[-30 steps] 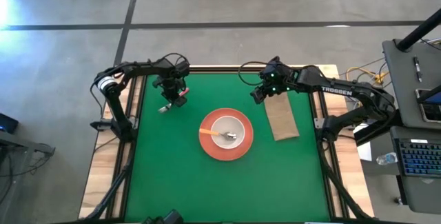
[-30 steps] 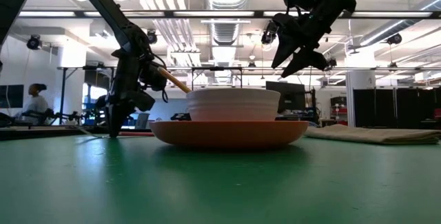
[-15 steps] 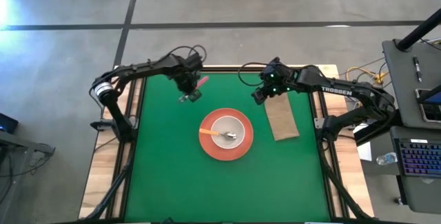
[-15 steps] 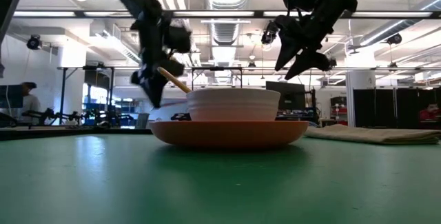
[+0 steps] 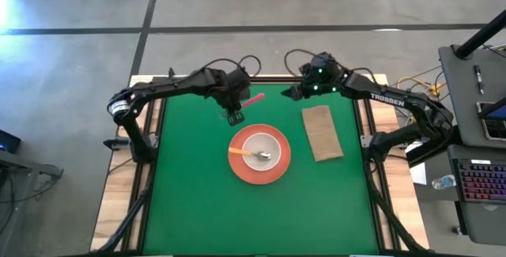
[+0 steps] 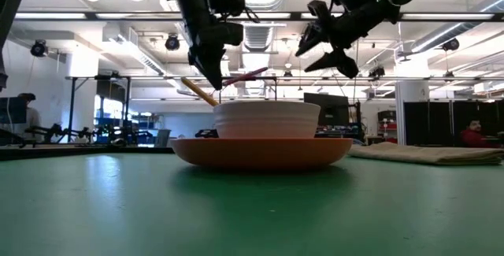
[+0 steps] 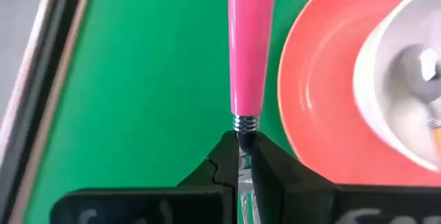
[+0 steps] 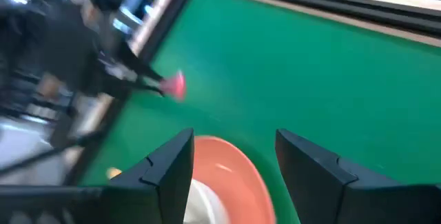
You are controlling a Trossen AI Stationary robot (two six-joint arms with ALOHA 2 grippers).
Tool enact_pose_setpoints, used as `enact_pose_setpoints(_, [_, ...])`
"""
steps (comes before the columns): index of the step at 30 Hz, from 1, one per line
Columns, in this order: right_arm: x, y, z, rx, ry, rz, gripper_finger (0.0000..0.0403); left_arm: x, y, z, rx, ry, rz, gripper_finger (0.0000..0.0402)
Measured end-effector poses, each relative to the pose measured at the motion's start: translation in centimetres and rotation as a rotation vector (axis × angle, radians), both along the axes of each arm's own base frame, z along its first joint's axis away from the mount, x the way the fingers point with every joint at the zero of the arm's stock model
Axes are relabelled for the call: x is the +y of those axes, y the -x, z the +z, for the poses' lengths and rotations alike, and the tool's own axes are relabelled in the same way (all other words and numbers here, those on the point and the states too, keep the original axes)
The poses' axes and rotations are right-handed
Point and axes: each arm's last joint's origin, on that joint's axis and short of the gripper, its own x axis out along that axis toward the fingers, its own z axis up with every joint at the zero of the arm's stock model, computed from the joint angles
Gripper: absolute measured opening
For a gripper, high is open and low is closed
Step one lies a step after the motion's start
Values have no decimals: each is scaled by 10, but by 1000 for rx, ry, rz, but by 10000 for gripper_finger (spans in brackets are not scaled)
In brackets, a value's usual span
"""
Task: Set table place
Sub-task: Put the pink fork to the right of the orange plate
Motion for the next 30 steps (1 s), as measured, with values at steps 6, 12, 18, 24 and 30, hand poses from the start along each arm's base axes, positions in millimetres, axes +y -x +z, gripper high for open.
enact_pose_setpoints(6, [-7, 5, 2, -66, -118, 34, 196, -15, -12, 4, -20, -129, -87, 2])
enact_pose_setpoints(12, [-3, 0, -1, -80, -189, 73, 196, -15, -19, 14, -106, -167, -88, 2])
enact_pose_setpoints(18, [-2, -4, 1, -94, -171, 61, 196, -15, -19, 12, -102, -157, -91, 2])
enact_pose_setpoints(24, [-2, -8, -1, -102, -161, 65, 196, -14, -29, 4, -123, -123, -107, 2])
enact_pose_setpoints(30, [-4, -14, -6, -98, -164, 67, 196, -13, -36, -2, -123, -122, -110, 2])
